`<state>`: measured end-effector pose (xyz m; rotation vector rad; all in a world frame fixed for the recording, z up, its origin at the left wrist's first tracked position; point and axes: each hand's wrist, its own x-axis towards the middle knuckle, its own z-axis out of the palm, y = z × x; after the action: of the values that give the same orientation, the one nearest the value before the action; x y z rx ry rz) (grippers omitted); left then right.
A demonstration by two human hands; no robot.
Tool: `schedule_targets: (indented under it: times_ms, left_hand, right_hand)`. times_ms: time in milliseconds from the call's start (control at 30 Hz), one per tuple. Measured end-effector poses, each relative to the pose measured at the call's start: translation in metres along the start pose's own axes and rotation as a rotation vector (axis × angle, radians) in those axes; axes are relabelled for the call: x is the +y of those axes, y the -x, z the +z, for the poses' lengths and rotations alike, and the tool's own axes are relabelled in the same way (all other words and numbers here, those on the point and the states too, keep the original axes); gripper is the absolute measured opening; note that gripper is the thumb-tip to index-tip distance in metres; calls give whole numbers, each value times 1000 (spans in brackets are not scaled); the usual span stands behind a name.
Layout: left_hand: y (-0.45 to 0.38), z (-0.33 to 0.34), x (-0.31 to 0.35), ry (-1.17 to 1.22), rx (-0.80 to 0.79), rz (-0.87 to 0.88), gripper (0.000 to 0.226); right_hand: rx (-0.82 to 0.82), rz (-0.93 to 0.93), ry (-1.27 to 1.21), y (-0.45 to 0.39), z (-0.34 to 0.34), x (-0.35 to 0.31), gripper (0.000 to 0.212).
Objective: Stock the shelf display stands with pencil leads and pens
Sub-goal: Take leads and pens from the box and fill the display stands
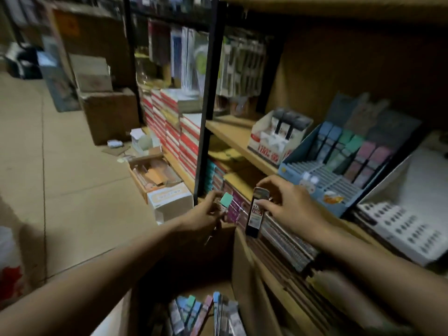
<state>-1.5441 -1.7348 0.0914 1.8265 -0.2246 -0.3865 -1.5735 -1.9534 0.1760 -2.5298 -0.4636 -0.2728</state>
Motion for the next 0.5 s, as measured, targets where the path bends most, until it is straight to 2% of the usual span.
schedule_targets:
  times_ms: [100, 200, 367, 500]
  left_hand:
    - [8, -9, 41, 145, -42, 102, 37]
    - [11, -15, 72, 156, -39, 205, 37]
    - [5, -30, 111, -17, 9, 338, 40]
    - [-6, -37, 125, 82, 110, 364, 39]
  right_hand:
    - [57, -83, 101, -17, -44, -18, 33]
    - [117, -143, 149, -39, -82, -30, 34]
    - [299, -92, 147, -83, -133, -34, 26]
    - [329, -13, 182, -110, -143, -25, 21]
